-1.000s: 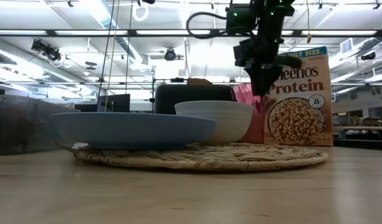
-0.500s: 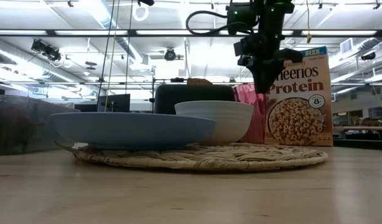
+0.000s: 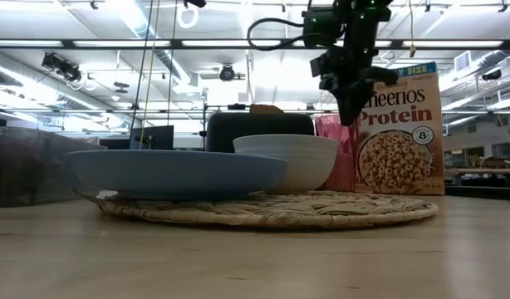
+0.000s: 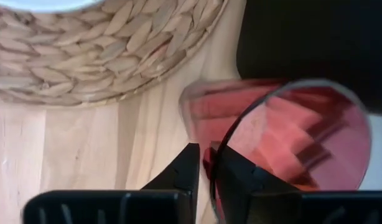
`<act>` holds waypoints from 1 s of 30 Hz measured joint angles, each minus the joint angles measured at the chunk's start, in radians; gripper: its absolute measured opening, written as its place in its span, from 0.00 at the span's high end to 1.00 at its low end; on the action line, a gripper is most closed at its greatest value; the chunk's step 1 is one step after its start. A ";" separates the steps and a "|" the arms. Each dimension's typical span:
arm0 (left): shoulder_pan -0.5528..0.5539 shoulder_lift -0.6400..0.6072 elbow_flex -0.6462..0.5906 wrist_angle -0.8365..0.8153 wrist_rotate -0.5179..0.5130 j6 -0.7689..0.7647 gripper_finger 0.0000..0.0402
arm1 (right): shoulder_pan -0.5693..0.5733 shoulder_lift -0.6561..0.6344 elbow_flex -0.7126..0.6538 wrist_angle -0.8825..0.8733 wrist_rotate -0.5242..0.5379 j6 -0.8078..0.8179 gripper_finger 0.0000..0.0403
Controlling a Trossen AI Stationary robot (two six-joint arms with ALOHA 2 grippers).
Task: Arrange a breakfast setting
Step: Move the red cup to the top right of the table, then put the brown toasted bread on the blue plate
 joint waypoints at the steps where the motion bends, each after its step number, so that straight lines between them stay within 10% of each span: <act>1: 0.000 0.000 0.000 0.000 0.000 0.000 0.44 | 0.001 0.000 0.000 0.011 0.000 0.000 0.85; 30: 0.000 0.000 -0.012 0.041 -0.012 0.001 0.44 | 0.002 -0.038 0.000 0.091 -0.016 0.033 0.73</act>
